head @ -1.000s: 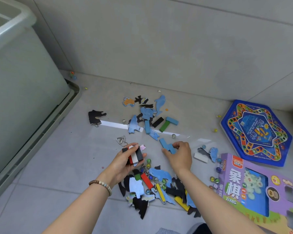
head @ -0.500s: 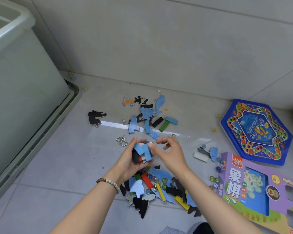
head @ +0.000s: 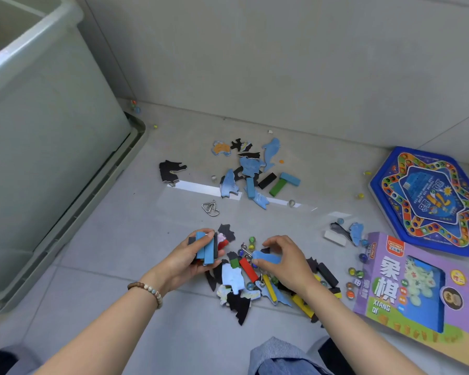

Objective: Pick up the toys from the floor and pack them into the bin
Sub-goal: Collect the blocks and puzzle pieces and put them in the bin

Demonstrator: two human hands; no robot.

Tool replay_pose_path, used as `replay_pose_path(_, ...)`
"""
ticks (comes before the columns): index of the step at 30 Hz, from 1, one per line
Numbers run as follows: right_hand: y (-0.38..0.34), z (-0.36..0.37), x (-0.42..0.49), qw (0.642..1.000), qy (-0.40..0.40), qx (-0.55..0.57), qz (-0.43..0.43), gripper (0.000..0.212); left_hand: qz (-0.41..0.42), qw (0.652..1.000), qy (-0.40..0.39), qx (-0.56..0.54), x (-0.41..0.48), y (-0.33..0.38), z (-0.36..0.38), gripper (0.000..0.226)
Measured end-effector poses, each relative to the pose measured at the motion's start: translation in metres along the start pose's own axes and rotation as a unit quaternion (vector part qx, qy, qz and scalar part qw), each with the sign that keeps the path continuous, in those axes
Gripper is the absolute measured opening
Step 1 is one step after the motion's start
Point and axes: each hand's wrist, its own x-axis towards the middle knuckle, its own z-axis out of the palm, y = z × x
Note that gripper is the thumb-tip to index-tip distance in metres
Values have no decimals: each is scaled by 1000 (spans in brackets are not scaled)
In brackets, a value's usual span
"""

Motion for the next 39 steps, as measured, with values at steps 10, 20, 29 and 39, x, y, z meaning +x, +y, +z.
replay_pose_path(10,-18,22,11,998,26,50,-28,32,-22,999,25,-1,-12,-12,-20,23)
replay_pose_path(20,-25,24,37,996,11,-36,-84,39,-9,999,35,-18,-9,-3,-20,21)
replay_pose_path(29,-38,25,49,986,-2,-121,-115,31,-3,999,36,-41,-12,6,-18,19)
replay_pose_path(39,-38,29,48,998,22,60,-28,1,2,998,38,-53,-12,7,-17,19)
